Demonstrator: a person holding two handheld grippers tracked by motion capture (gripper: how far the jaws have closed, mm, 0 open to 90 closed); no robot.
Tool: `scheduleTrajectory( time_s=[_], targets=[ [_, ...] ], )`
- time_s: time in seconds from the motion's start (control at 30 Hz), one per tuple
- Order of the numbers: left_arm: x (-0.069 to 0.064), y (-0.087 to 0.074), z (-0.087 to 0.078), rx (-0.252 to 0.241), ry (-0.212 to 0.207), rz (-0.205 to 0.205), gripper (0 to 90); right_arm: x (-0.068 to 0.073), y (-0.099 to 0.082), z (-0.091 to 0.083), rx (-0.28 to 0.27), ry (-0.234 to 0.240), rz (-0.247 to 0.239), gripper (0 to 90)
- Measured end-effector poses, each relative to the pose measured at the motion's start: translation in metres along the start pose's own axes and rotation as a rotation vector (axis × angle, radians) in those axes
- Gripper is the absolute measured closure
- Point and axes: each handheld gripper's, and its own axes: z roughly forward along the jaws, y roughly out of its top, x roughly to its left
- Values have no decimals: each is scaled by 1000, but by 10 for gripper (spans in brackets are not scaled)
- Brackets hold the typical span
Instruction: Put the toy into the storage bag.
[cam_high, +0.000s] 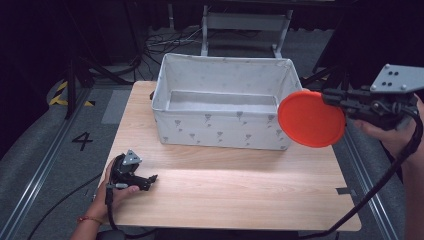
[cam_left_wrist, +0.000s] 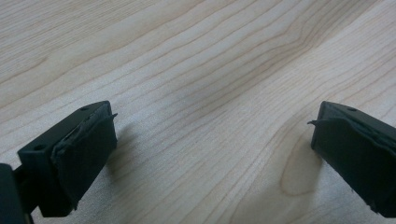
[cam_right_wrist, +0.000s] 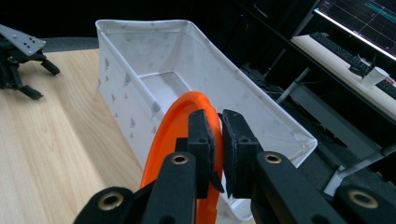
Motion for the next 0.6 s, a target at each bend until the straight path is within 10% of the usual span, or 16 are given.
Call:
scheduleTrajectory(
  time_s=[0.6],
  targets=[
    [0, 0, 0, 1, -2, -2, 5, -60, 34, 65, 40, -51, 37, 829]
  ],
)
